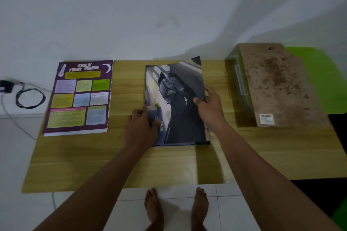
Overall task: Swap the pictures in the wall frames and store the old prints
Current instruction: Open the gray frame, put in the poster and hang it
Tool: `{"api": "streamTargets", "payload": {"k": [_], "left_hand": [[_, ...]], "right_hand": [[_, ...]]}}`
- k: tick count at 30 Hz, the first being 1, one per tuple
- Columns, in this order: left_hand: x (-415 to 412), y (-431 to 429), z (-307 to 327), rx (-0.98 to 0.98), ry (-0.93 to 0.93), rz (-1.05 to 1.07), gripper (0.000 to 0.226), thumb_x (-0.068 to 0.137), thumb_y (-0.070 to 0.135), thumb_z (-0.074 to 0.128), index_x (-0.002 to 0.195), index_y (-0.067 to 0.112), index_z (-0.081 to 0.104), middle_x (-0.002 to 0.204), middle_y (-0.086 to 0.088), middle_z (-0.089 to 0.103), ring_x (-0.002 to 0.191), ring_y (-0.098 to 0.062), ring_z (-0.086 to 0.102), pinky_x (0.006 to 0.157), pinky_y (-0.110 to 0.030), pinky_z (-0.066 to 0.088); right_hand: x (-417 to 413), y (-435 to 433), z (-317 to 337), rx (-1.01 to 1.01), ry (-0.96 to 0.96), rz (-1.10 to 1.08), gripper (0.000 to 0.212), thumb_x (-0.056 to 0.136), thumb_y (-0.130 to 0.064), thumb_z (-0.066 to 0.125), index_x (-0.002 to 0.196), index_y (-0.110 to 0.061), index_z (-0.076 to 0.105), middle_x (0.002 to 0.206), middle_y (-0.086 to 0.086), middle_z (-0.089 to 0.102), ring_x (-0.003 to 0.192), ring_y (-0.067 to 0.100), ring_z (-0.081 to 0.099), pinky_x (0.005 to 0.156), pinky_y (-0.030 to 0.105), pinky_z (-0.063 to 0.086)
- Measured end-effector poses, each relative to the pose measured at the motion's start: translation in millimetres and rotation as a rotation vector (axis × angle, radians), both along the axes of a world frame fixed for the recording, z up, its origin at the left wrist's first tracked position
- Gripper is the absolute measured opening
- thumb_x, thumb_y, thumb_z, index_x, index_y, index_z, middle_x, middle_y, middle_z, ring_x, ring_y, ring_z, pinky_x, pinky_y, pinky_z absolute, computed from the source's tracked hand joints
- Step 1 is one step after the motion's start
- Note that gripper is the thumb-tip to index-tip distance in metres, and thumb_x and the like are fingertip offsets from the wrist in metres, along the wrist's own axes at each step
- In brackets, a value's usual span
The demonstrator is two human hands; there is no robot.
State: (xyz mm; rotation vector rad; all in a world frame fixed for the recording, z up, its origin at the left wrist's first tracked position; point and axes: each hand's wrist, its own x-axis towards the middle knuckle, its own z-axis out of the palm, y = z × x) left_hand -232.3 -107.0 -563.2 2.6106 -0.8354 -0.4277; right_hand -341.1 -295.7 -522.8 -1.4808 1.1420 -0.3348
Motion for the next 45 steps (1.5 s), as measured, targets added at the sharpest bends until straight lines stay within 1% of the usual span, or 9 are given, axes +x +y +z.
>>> {"api": "streamTargets", "payload": {"k": [12,18,21,24,27,30,36,42,45], "left_hand": [[9,0,22,-0.315,0.130,0.168,0.037,0.089,0.033,0.063,0.123,0.019,0.059,0.120,-0.004,0.058,0.109,-0.021,0.056,0.093,-0.035,0.047],[14,3,61,-0.577,0.539,0.111,0.052,0.089,0.005,0.063,0.133,0.025,0.046,0.122,-0.003,0.063,0.103,-0.011,0.064,0.083,-0.044,0.059],[12,6,82,-0.607,0.438,0.025,0.059,0.089,0.002,0.063,0.139,0.023,0.043,0.126,-0.002,0.061,0.103,-0.007,0.064,0.078,-0.041,0.060],[4,6,105,-0.678,0.252,-0.076,0.057,0.090,0.000,0.061,0.141,0.019,0.043,0.126,0.005,0.057,0.096,0.004,0.063,0.070,-0.026,0.060],[-10,4,133,-0.703,0.146,-0.170,0.057,0.092,0.001,0.057,0.140,0.030,0.045,0.107,0.009,0.064,0.080,-0.008,0.064,0.068,-0.035,0.060],[-29,1,157,-0.645,0.038,-0.262,0.055,0.093,0.004,0.054,0.141,0.030,0.046,0.103,0.011,0.067,0.081,-0.003,0.064,0.070,-0.011,0.052],[-74,6,179,-0.629,0.144,-0.262,0.042,0.095,0.026,0.058,0.134,0.038,0.052,0.113,0.017,0.065,0.094,0.010,0.061,0.080,-0.004,0.048],[-90,5,167,-0.649,0.164,0.078,0.045,0.095,0.034,0.057,0.139,0.029,0.048,0.117,0.019,0.051,0.103,0.002,0.051,0.091,-0.024,0.041],[-79,11,142,-0.585,0.539,0.225,0.058,0.087,0.037,0.065,0.141,0.037,0.043,0.131,0.009,0.057,0.113,-0.015,0.058,0.100,-0.039,0.046]], "right_hand": [[-18,-4,7,0.083,-0.142,-0.049,0.055,0.095,-0.003,0.058,0.142,-0.030,0.049,0.120,-0.009,0.066,0.099,0.002,0.066,0.078,0.017,0.054],[-19,1,25,0.046,-0.110,-0.134,0.047,0.091,-0.006,0.067,0.134,-0.022,0.054,0.108,-0.003,0.072,0.095,0.011,0.070,0.077,0.023,0.057],[-12,7,45,-0.125,0.038,-0.104,0.054,0.090,-0.017,0.069,0.140,-0.021,0.048,0.116,0.001,0.069,0.106,0.019,0.066,0.095,0.042,0.054],[-1,21,77,-0.281,0.110,-0.038,0.060,0.095,-0.034,0.063,0.148,-0.020,0.039,0.143,0.005,0.052,0.129,0.024,0.050,0.105,0.037,0.044],[9,36,117,-0.281,0.010,0.032,0.051,0.094,-0.053,0.055,0.132,-0.019,0.055,0.133,-0.001,0.059,0.115,0.015,0.057,0.093,0.031,0.049],[13,45,148,-0.174,-0.077,0.052,0.055,0.087,-0.060,0.061,0.123,-0.018,0.061,0.114,-0.008,0.065,0.099,0.008,0.060,0.087,0.029,0.050],[-10,41,168,-0.185,-0.134,-0.059,0.017,0.077,-0.018,0.054,0.078,-0.033,0.062,0.089,-0.001,0.071,0.080,0.026,0.071,0.069,0.051,0.061],[-75,31,157,-0.065,-0.183,-0.111,0.039,0.088,-0.005,0.047,0.117,-0.022,0.066,0.103,-0.006,0.072,0.088,0.015,0.065,0.066,0.027,0.047],[-107,26,141,0.004,-0.163,-0.120,0.044,0.088,-0.006,0.047,0.125,-0.024,0.062,0.117,-0.001,0.068,0.101,0.020,0.063,0.076,0.030,0.049]]}}
